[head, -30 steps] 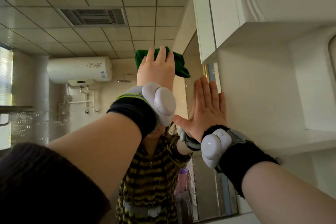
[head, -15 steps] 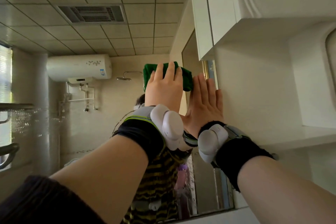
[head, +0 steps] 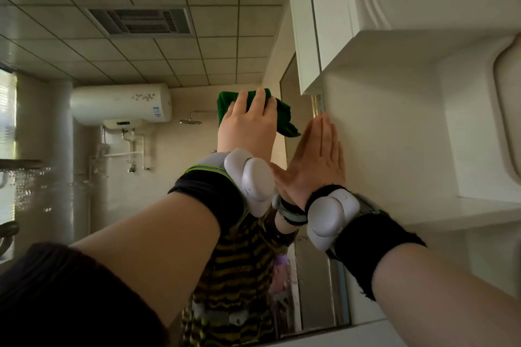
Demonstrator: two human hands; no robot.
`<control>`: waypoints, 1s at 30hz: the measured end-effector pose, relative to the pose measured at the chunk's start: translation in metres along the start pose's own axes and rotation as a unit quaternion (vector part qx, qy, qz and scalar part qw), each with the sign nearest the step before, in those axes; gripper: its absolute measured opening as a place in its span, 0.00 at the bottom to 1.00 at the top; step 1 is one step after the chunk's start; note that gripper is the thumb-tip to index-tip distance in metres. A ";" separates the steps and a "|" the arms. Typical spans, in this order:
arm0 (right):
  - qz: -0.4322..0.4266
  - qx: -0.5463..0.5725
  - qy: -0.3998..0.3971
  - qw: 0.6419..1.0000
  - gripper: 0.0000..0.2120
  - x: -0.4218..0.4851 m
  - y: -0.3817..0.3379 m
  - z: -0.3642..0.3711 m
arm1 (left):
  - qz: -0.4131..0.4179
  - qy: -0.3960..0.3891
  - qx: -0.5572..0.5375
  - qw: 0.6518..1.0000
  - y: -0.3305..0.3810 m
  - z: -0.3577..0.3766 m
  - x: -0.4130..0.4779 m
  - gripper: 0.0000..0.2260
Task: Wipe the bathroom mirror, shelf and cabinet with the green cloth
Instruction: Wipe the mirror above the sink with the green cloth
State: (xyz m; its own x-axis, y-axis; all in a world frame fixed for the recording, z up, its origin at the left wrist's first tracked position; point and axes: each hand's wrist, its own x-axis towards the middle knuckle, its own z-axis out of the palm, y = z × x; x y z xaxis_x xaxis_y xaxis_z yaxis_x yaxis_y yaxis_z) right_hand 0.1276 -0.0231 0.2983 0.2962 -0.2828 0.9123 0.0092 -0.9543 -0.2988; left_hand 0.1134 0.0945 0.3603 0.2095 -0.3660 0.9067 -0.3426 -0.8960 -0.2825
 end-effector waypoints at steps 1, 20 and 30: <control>-0.002 0.004 -0.002 1.000 0.58 0.000 0.001 -0.001 | 0.000 0.003 0.001 1.000 0.002 -0.001 0.003 0.23; 0.006 0.201 0.075 0.977 0.35 -0.001 -0.001 -0.016 | 0.009 0.002 -0.008 1.000 0.021 -0.013 0.046 0.24; -0.043 0.165 0.129 0.977 0.30 0.011 -0.014 -0.028 | -0.019 -0.014 -0.132 0.991 0.001 -0.037 0.038 0.19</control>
State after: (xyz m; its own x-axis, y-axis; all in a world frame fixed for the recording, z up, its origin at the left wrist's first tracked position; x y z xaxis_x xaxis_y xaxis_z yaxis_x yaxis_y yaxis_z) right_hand 0.1040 -0.0156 0.3203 0.0298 -0.2586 0.9655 0.3426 -0.9048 -0.2530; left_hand 0.0869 0.0889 0.4060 0.2506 -0.3427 0.9054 -0.5601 -0.8141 -0.1531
